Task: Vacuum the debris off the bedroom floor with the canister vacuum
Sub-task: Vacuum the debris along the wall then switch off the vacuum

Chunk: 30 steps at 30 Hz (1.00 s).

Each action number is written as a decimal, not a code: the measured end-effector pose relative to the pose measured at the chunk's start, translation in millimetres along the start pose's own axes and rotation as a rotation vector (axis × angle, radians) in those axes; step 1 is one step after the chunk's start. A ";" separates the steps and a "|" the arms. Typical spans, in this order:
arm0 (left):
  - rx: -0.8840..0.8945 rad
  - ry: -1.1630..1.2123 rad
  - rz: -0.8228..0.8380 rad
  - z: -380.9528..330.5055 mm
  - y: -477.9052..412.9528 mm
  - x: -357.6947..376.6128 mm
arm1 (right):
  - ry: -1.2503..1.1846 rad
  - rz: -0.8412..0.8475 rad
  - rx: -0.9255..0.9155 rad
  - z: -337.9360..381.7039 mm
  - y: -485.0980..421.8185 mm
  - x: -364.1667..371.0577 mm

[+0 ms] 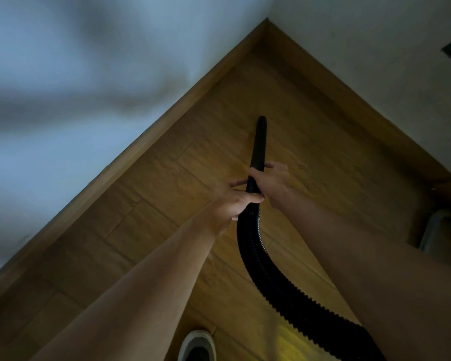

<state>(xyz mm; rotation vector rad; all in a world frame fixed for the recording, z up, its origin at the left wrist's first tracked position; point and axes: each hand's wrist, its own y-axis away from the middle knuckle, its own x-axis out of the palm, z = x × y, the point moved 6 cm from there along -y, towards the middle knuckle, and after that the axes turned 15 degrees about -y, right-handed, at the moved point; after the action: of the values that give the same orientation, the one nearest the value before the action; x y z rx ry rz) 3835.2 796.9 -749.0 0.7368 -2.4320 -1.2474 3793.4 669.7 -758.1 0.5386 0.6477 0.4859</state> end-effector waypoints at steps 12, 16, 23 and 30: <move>0.012 0.044 -0.148 19.3 42.8 -79.2 | -0.014 0.178 -0.069 20.2 42.8 81.9; -0.021 0.097 -0.185 37.4 68.3 -103.5 | -0.012 0.248 -0.050 17.6 70.9 106.4; -0.093 0.218 -0.125 72.4 113.3 -92.6 | 0.037 0.278 0.038 -17.6 114.3 97.3; -0.148 0.302 -0.138 115.9 154.2 -92.9 | 0.047 0.314 0.073 -44.9 161.8 104.5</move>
<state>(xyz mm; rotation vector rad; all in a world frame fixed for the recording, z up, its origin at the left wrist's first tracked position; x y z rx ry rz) 3808.5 1001.7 -692.7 0.9846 -2.0542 -1.2478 3795.4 866.2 -735.6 0.7043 0.6307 0.7737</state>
